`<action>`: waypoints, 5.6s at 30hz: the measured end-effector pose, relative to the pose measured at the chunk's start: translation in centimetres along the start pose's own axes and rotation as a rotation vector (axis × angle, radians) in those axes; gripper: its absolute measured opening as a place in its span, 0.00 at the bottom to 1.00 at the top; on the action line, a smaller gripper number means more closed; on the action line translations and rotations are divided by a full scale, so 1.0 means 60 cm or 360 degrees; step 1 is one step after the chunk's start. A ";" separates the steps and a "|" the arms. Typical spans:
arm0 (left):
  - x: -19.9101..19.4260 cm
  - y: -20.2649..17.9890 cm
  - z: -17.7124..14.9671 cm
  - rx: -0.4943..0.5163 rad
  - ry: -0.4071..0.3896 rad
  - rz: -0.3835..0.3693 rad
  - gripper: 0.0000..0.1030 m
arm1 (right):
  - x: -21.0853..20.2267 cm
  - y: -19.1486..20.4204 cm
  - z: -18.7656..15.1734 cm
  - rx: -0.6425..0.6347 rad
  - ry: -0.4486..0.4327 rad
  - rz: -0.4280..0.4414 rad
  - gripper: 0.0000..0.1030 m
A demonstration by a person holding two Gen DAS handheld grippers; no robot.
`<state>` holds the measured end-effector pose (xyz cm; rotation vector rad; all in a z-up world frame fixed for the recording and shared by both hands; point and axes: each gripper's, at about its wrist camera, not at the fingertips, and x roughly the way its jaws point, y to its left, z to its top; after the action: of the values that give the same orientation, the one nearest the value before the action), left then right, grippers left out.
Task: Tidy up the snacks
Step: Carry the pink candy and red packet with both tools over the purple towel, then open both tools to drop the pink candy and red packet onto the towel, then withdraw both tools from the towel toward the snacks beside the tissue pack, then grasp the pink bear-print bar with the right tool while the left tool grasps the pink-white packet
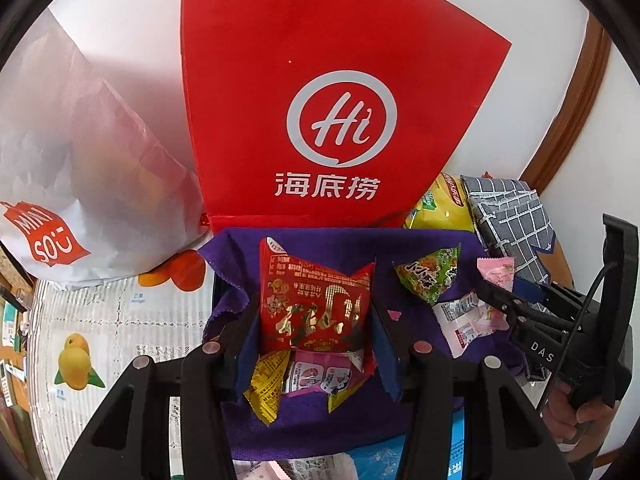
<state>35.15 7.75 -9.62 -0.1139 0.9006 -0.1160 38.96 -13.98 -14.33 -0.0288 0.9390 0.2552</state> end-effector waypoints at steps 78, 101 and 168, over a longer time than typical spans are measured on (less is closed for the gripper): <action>-0.126 -0.106 -0.027 0.0196 -0.0174 0.0007 0.68 | -0.211 -0.006 -0.096 0.0076 -0.0091 -0.0281 0.76; -0.232 -0.012 -0.229 0.0054 -0.0107 0.0049 0.68 | -0.267 0.065 -0.270 0.0149 -0.0096 -0.0007 0.74; -0.121 0.085 -0.307 -0.0163 0.0135 0.0169 0.66 | -0.141 0.012 -0.388 -0.0008 0.0080 -0.0068 0.21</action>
<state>16.46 12.92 -16.10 -0.1571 0.9953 0.0242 15.52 -18.15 -21.29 -0.0602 0.9867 0.2184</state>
